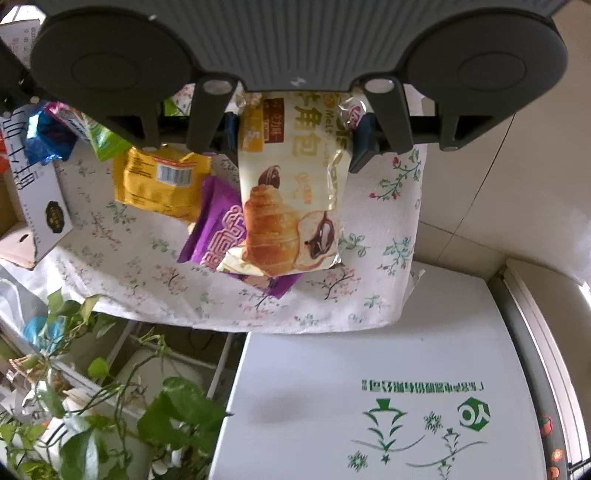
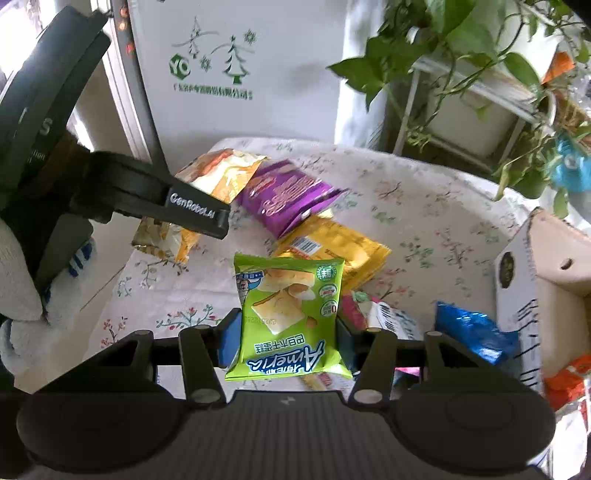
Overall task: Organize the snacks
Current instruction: 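Grasp the green Amerta cracker pack with the right tool while the left tool grasps the croissant bread pack, then carry both packs over the cardboard box and release them inside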
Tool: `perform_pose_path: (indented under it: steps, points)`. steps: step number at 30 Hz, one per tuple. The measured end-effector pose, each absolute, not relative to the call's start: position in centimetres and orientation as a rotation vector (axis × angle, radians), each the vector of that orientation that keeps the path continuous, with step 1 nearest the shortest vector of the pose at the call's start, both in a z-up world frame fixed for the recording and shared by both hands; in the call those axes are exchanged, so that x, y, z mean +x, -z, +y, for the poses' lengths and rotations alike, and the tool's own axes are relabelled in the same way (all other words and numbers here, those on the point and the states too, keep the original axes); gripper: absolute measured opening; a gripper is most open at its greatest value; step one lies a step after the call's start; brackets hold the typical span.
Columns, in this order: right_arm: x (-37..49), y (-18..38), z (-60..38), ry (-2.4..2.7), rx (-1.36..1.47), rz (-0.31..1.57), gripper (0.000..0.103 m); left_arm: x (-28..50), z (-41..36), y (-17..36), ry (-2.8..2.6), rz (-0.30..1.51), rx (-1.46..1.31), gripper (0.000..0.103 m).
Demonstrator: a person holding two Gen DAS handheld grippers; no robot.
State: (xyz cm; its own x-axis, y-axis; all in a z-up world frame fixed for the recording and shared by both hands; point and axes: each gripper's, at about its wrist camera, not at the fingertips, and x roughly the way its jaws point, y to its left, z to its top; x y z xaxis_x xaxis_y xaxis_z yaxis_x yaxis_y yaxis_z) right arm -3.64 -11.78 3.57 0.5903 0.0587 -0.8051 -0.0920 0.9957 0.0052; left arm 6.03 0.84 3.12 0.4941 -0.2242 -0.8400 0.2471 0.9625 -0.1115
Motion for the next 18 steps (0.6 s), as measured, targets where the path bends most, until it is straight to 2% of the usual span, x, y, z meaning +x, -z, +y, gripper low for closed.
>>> perform_pose_path:
  steps: [18]
  points:
    - [-5.8,-10.7,-17.8,0.016,0.051,0.734,0.059,3.8,-1.6,-6.7,0.355,0.935,-0.014,0.055]
